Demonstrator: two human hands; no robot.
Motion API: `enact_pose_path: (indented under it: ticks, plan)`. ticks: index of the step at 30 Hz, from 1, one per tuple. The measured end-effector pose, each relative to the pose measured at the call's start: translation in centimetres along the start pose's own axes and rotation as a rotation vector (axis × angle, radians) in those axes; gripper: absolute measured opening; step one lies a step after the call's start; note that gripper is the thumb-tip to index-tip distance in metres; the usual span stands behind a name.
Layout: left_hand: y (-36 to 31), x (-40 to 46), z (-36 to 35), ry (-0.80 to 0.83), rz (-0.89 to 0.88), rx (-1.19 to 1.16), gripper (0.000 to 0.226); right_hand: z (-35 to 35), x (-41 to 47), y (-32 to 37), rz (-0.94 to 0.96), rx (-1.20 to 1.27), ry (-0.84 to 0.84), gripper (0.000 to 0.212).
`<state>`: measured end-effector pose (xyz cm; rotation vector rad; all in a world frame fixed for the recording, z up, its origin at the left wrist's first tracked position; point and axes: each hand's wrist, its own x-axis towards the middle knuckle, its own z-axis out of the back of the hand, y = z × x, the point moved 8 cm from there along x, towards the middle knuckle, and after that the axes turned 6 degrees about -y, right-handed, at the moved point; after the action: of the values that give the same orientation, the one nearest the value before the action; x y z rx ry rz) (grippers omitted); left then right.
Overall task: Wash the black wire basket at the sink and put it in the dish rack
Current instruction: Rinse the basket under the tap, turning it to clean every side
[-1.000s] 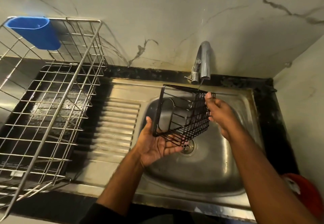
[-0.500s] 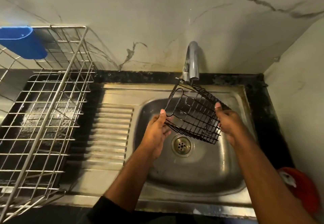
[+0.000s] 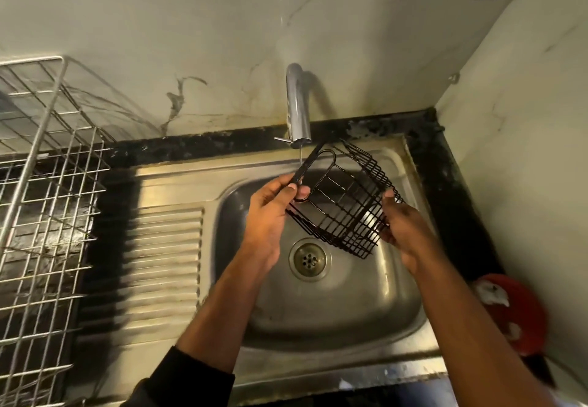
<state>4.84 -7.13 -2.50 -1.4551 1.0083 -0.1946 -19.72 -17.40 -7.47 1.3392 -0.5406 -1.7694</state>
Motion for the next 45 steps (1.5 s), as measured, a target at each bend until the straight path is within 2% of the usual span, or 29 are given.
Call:
enact_pose_path:
  ticks: [5, 9, 12, 14, 17, 20, 24, 28, 32, 35, 37, 39, 43, 45]
  plan:
    - [-2.3, 1.6, -1.0, 0.066, -0.136, 0.298, 0.018, -0.9, 0.2, -0.2, 0.001, 0.027, 0.016, 0.051]
    - [-3.6, 2.6, -1.5, 0.116, -0.182, 0.614, 0.028, -2.7, -0.3, -0.4, -0.037, 0.049, 0.09, 0.063]
    - [-4.3, 2.1, -1.6, 0.123, -0.142, 0.555, 0.029, -4.1, -0.8, -0.6, -0.043, 0.073, 0.164, 0.064]
    - [-4.5, 1.6, -1.3, 0.072, -0.123, 0.509, 0.027, -4.7, -1.2, -0.2, -0.015, 0.079, 0.179, 0.063]
    - [-4.8, 0.6, -0.3, -0.041, -0.16, 0.511, 0.025, -5.5, -1.7, 0.8, 0.024, 0.081, 0.177, 0.061]
    - [-4.7, 0.1, 0.3, -0.08, -0.198, 0.517, 0.027, -6.4, -2.7, 2.0, 0.073, 0.038, 0.199, 0.059]
    - [-3.6, 0.2, 0.8, -0.114, -0.184, 0.439, 0.035, -7.0, -4.9, 5.7, 0.239, 0.109, 0.153, 0.038]
    - [-2.6, 0.2, 1.1, -0.106, -0.162, 0.426, 0.034, -6.2, -6.1, 10.8, 0.532, 0.255, 0.131, 0.042]
    - [-1.7, 0.0, 2.3, -0.155, -0.101, 0.399, 0.035, -7.4, -5.6, 12.3, 0.448, 0.337, 0.259, 0.03]
    - [-1.0, -0.2, 3.2, -0.176, -0.039, 0.349, 0.034, -7.9, -5.2, 13.5, 0.392, 0.456, 0.286, 0.032]
    - [-0.8, -0.5, 3.8, -0.186, -0.012, 0.297, 0.033, -9.3, -5.1, 13.6, 0.28, 0.513, 0.355, 0.04]
    - [-0.7, -0.8, 4.1, -0.174, -0.003, 0.274, 0.032, -11.4, -5.5, 13.2, 0.181, 0.457, 0.45, 0.045]
    - [-0.7, -1.2, 4.2, -0.135, 0.005, 0.248, 0.031, -14.0, -6.1, 12.9, -0.048, 0.628, 0.463, 0.036]
    - [-0.6, -1.5, 3.9, -0.082, 0.018, 0.222, 0.028, -14.9, -6.3, 12.4, -0.122, 0.605, 0.474, 0.032]
